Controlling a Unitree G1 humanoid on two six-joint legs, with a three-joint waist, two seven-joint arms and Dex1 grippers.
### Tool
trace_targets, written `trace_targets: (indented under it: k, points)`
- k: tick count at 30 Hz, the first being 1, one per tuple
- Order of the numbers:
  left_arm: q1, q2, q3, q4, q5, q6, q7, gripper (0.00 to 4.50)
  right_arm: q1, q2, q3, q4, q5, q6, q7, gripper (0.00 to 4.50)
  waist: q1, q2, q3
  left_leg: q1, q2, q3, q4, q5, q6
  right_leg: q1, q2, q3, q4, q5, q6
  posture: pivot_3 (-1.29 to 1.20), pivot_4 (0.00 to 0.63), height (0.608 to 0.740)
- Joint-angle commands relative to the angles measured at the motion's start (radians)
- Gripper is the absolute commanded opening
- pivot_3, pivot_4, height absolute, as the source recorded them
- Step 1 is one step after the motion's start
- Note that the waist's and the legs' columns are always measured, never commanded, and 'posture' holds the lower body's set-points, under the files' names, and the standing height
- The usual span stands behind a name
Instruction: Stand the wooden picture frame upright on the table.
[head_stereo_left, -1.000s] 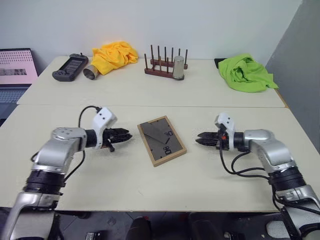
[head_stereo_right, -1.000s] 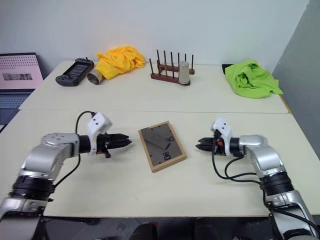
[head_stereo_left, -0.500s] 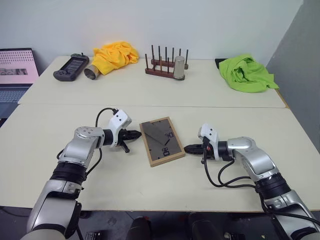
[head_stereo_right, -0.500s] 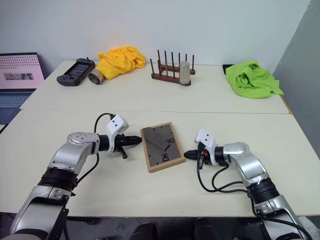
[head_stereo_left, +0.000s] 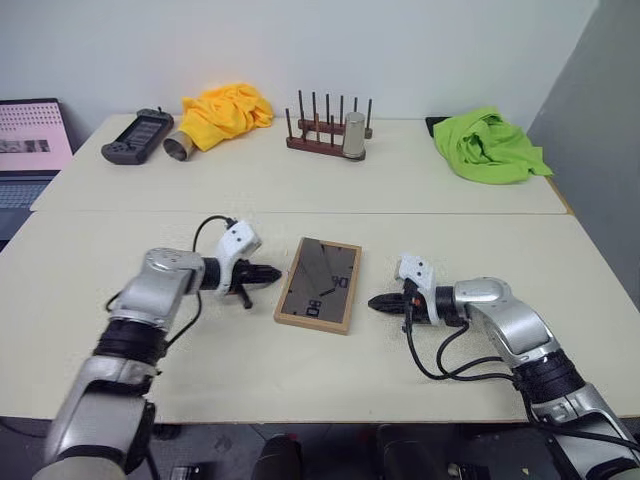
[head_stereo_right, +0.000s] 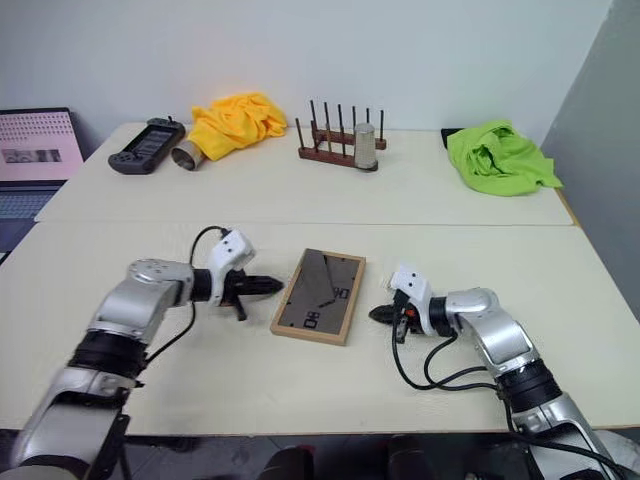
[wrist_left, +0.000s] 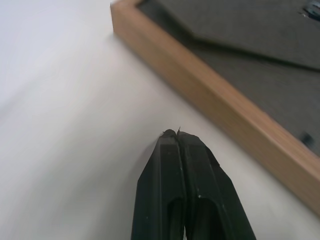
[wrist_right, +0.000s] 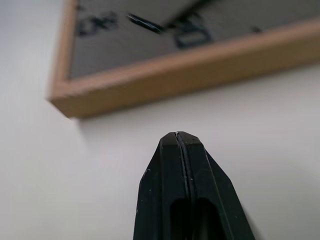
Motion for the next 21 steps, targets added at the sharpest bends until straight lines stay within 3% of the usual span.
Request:
trace_targets:
  k: [1, 5, 9, 13, 18, 21]
  points:
    - [0.011, 0.073, 0.059, -0.099, -0.156, 0.226, -0.145, 0.76, -0.031, 0.016, -0.037, 0.015, -0.008, -0.031, -0.046, 0.00, -0.001, 0.000, 0.000, 0.000, 0.000, 0.000, 0.000, 0.000, 0.000, 0.000, 0.000, 0.000, 0.000, 0.000, 0.000, 0.00, 0.150, 0.740]
    - [-0.021, 0.112, 0.097, -0.083, -0.309, 0.533, -0.216, 1.56, -0.022, 0.026, -0.031, 0.003, -0.007, -0.033, -0.048, 0.00, -0.003, 0.000, 0.000, 0.000, 0.000, 0.000, 0.000, 0.000, 0.000, 0.000, 0.000, 0.000, 0.001, 0.000, 0.000, 0.00, 0.150, 0.740]
    - [-0.059, 0.131, 0.070, -0.010, -0.339, 0.654, -0.230, 2.38, -0.012, 0.027, -0.032, -0.010, -0.007, -0.031, -0.047, 0.00, -0.003, 0.000, 0.000, 0.000, 0.000, -0.001, 0.000, 0.000, 0.000, 0.000, 0.000, -0.001, 0.001, -0.001, 0.000, 0.00, 0.150, 0.740]
    - [-0.070, 0.132, 0.014, 0.016, -0.342, 0.720, -0.240, 3.18, -0.006, 0.025, -0.031, -0.019, -0.007, -0.030, -0.047, 0.00, -0.008, 0.000, 0.000, 0.000, 0.000, -0.001, 0.000, 0.000, 0.000, 0.000, 0.000, -0.001, 0.002, -0.001, -0.001, 0.00, 0.150, 0.740]
    - [-0.118, 0.066, 0.017, 0.152, -0.332, 0.762, -0.197, 4.31, 0.001, 0.050, -0.011, -0.029, -0.019, -0.032, -0.068, 0.00, -0.010, 0.000, 0.000, 0.000, 0.000, -0.002, 0.000, 0.000, 0.000, 0.000, 0.001, -0.001, 0.002, -0.001, -0.001, 0.00, 0.150, 0.740]
    - [-0.120, 0.042, -0.044, 0.182, -0.301, 0.724, -0.214, 4.48, -0.009, 0.082, 0.003, -0.024, -0.029, -0.027, -0.087, 0.00, -0.014, 0.000, 0.000, 0.000, 0.000, -0.002, 0.000, 0.000, 0.000, 0.000, 0.001, -0.001, 0.002, -0.001, -0.001, 0.00, 0.150, 0.740]
